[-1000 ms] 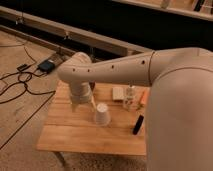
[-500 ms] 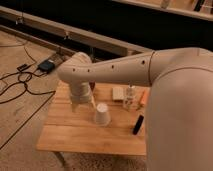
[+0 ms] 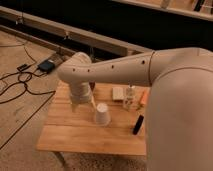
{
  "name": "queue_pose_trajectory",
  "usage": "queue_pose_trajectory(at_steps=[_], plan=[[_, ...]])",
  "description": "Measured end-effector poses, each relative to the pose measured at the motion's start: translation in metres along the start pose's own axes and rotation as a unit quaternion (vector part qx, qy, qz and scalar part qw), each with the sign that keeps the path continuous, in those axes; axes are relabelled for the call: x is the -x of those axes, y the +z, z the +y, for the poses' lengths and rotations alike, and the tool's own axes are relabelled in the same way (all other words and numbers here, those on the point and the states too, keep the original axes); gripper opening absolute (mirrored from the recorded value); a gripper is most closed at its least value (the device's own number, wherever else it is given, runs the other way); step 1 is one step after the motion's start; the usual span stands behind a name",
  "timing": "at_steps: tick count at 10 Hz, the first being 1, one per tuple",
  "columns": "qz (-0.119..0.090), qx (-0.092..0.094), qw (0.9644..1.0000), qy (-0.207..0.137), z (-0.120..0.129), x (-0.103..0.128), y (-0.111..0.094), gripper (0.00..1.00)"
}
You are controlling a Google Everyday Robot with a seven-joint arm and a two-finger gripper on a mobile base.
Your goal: Place the ceramic cup over the eraser
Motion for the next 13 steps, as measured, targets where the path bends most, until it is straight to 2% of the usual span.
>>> queue_pose_trajectory(at_steps=[2, 6, 8, 10, 13], plan=[[0.002, -0.001, 1.0000, -0.002, -0.001, 0.000, 0.000, 0.65], [0.008, -0.027, 0.9994, -0.022, -0.030, 0.004, 0.000, 0.65], [0.003, -0.038, 0.9991, -0.019, -0.050, 0.012, 0.007, 0.65], [-0.013, -0.040, 0.9989, -0.023, -0.063, 0.025, 0.017, 0.65], [-0.023, -0.039, 0.9987, -0.023, -0.076, 0.038, 0.027, 0.65]])
